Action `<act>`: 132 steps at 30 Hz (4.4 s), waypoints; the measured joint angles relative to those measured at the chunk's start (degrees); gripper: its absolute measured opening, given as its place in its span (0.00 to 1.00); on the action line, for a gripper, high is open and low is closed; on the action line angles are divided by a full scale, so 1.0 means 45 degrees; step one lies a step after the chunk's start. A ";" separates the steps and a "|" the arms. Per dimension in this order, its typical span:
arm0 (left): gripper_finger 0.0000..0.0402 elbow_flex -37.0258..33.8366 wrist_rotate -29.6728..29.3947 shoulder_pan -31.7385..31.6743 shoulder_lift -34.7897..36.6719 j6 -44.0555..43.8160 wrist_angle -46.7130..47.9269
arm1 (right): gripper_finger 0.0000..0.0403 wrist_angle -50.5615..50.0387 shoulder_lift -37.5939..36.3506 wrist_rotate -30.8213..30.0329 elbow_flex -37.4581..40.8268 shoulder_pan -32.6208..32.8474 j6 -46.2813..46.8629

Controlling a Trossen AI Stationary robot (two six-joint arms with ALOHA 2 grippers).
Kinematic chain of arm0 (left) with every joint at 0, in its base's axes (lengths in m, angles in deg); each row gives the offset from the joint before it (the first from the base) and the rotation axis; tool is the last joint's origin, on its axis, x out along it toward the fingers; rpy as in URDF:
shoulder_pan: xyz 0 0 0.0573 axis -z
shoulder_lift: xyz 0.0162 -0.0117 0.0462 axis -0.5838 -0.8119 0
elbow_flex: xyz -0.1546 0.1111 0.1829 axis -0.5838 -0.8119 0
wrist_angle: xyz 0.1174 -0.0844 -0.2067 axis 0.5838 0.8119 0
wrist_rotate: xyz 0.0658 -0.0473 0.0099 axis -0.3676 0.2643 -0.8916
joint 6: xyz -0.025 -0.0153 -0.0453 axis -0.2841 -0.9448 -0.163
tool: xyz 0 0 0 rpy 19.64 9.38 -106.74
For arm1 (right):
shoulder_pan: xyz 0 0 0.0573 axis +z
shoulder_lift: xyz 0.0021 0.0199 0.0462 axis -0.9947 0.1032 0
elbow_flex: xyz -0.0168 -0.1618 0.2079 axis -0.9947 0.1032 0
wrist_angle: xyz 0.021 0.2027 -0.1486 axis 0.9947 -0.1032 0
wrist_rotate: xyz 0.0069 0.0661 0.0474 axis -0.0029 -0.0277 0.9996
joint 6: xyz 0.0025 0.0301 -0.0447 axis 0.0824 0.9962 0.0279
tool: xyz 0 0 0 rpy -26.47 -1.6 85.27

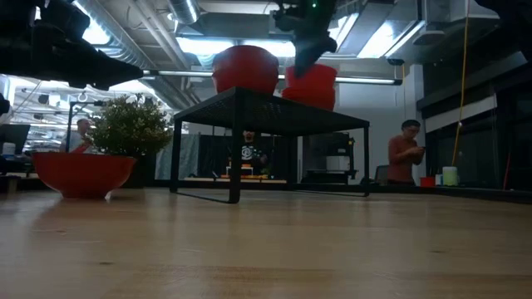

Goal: Pick & Place Mini bowls
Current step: Stack the red bowl on the red bowl on the shelf, then stack the white patterned bowl on the white patterned bowl on the shelf

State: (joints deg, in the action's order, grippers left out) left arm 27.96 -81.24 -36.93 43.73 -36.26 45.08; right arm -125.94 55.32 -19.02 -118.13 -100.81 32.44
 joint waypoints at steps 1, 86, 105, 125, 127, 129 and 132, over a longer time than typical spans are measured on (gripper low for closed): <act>0.22 0.0000 0.0000 -0.0001 -0.0004 0.0000 -0.0004 | 0.02 0.0230 0.0000 0.0013 0.0149 -0.0002 -0.0034; 0.22 -0.0002 0.0000 -0.0005 -0.0003 0.0000 -0.0001 | 0.06 0.0712 -0.0053 0.2973 -0.1426 -0.0378 -0.0426; 0.22 -0.0003 0.0000 -0.0004 -0.0003 0.0000 -0.0001 | 0.05 0.0010 -0.0053 0.2986 -0.2452 0.1701 -0.3300; 0.22 -0.0001 -0.1115 -0.0005 -0.0004 -0.8569 -0.1264 | 0.05 -0.0070 -0.0053 0.2977 -0.2452 0.1860 -0.3401; 0.22 -0.0002 -0.1408 -0.0005 -0.0004 -1.0346 -0.1367 | 0.05 -0.0067 -0.0053 0.2977 -0.2452 0.1860 -0.3406; 0.22 -0.0001 -0.1486 -0.0005 -0.0004 -1.2130 -0.1597 | 0.05 -0.0057 -0.0053 0.2973 -0.2452 0.1860 -0.3443; 0.22 0.0000 -0.1719 -0.0005 -0.0004 -1.3332 -0.1629 | 0.05 0.0006 -0.0053 0.2973 -0.2452 0.1857 -0.3525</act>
State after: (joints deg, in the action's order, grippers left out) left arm 27.96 -88.98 -36.96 43.71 -96.25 37.75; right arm -125.91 55.08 -5.64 -129.16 -92.45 16.57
